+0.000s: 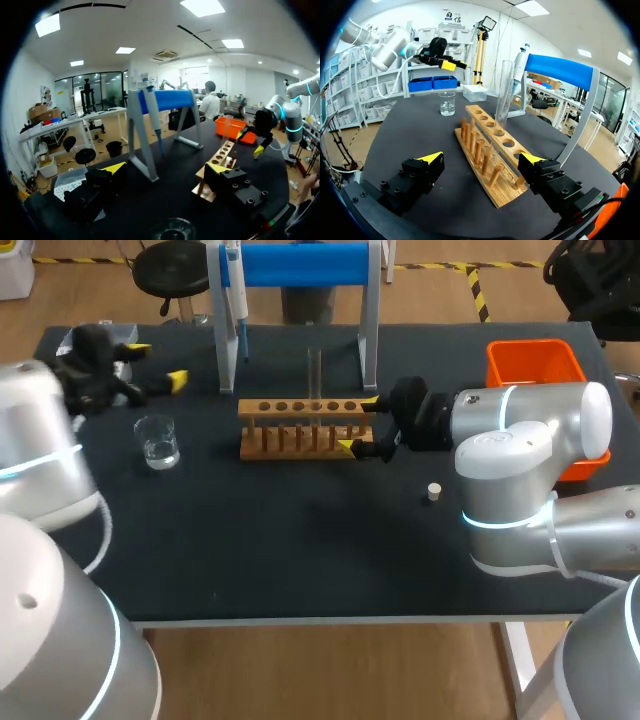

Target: Invert the test tube, pick up the pipette, mount the tip to pipette, aspirate from beaker and dispense into the tube, eject the tip, return the pipette, and cap with the stopper.

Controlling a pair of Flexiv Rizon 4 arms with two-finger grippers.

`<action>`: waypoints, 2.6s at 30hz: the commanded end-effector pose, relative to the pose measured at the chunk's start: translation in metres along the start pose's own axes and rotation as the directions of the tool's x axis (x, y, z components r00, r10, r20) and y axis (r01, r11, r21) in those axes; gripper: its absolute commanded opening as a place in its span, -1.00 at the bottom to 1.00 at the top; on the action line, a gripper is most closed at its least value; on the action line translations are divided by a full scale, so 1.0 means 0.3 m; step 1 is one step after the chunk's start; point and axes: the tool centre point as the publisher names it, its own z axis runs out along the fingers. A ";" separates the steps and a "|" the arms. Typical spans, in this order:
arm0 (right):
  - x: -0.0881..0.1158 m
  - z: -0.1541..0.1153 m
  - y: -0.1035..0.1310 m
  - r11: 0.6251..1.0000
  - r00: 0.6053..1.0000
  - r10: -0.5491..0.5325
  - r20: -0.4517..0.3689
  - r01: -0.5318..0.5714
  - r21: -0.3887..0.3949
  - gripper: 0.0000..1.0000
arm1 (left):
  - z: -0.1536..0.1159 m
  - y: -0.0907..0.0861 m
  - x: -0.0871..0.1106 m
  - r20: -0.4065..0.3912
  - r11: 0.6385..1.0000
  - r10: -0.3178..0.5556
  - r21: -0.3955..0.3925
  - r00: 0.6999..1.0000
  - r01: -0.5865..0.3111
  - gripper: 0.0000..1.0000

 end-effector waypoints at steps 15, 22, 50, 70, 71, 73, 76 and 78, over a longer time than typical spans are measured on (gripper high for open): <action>0.000 -0.001 0.000 1.000 1.000 0.000 0.000 0.000 0.001 1.00 | -0.013 0.124 -0.341 0.464 0.988 -0.096 -0.066 0.881 0.142 1.00; 0.000 -0.001 0.000 1.000 1.000 0.000 0.000 0.000 0.001 1.00 | 0.017 0.168 -0.417 0.466 0.977 -0.112 -0.110 0.878 0.183 1.00; 0.000 -0.001 0.000 1.000 1.000 0.000 0.000 0.000 0.001 1.00 | 0.019 0.212 -0.492 0.452 0.964 -0.118 -0.162 0.884 0.212 1.00; 0.000 -0.001 0.000 1.000 1.000 0.000 0.000 0.000 0.001 1.00 | 0.019 0.212 -0.492 0.452 0.964 -0.118 -0.162 0.884 0.212 1.00; 0.000 -0.001 0.000 1.000 1.000 0.000 0.000 0.000 0.001 1.00 | 0.019 0.212 -0.492 0.452 0.964 -0.118 -0.162 0.884 0.212 1.00; 0.000 -0.001 0.000 1.000 1.000 0.000 0.000 0.000 0.001 1.00 | 0.019 0.212 -0.492 0.452 0.964 -0.118 -0.162 0.884 0.212 1.00; 0.000 -0.001 0.000 1.000 1.000 0.000 0.000 0.000 0.001 1.00 | 0.019 0.212 -0.492 0.452 0.964 -0.118 -0.162 0.884 0.212 1.00; 0.000 -0.001 0.000 1.000 1.000 0.000 0.000 0.000 0.001 1.00 | 0.019 0.212 -0.492 0.452 0.964 -0.118 -0.162 0.884 0.212 1.00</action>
